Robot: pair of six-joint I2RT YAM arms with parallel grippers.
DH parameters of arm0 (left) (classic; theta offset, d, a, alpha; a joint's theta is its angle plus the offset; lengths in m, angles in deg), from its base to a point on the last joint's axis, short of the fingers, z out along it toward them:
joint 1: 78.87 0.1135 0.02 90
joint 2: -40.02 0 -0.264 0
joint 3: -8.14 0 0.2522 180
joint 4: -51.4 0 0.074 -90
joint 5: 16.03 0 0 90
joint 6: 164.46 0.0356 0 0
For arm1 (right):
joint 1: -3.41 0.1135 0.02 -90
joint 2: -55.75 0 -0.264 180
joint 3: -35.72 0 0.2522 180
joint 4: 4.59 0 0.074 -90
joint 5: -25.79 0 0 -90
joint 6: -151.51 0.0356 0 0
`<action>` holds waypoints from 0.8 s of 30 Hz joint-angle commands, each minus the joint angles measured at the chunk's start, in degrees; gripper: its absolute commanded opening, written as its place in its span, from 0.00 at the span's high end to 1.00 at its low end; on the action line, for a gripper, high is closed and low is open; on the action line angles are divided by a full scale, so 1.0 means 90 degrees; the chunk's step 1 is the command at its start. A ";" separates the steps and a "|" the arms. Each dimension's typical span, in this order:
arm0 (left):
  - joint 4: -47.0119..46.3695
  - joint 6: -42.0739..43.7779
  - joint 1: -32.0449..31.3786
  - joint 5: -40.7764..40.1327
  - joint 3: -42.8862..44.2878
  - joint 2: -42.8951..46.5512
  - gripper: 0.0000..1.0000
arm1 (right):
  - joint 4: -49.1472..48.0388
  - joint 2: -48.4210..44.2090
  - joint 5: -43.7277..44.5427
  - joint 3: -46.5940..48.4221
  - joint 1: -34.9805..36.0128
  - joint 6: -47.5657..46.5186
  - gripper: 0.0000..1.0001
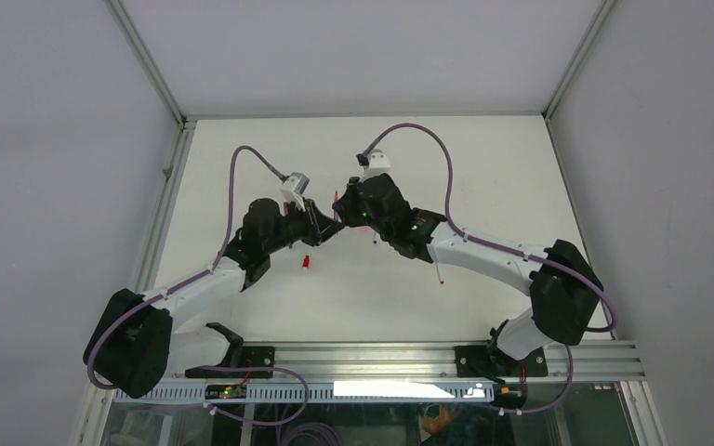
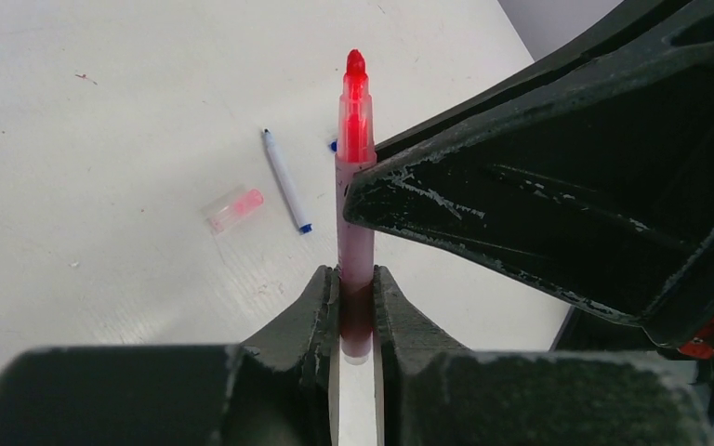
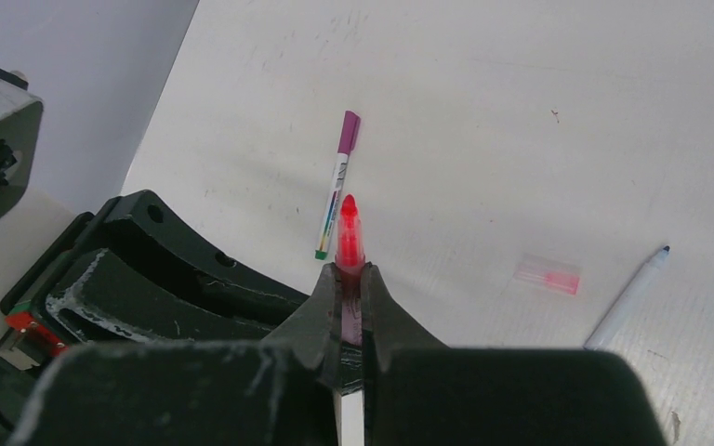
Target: Insert the pens into the pen caps
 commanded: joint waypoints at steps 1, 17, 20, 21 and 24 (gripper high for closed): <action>-0.0331 0.0091 -0.0045 -0.0214 -0.0154 0.0072 0.95 | -0.0356 -0.0098 -0.0023 0.0009 0.0032 0.0132 1.00; 0.1048 0.0858 -0.0045 -0.0800 -0.0297 0.0611 1.00 | 0.0182 -0.0647 0.0737 0.0032 -0.0584 0.0006 0.46; 0.1205 0.0886 -0.0050 -0.0838 -0.0358 0.0778 1.00 | 0.0693 -0.0552 0.0124 0.0101 -0.1047 -0.0055 0.46; 0.1251 0.0900 -0.0046 -0.0837 -0.0375 0.0837 1.00 | 0.0901 -0.0439 -0.0120 0.0198 -0.1176 -0.0300 0.46; 0.1396 0.0955 -0.0045 -0.0845 -0.0405 0.1028 1.00 | 0.1639 -0.0045 -0.1375 0.0589 -0.1445 -0.1814 0.46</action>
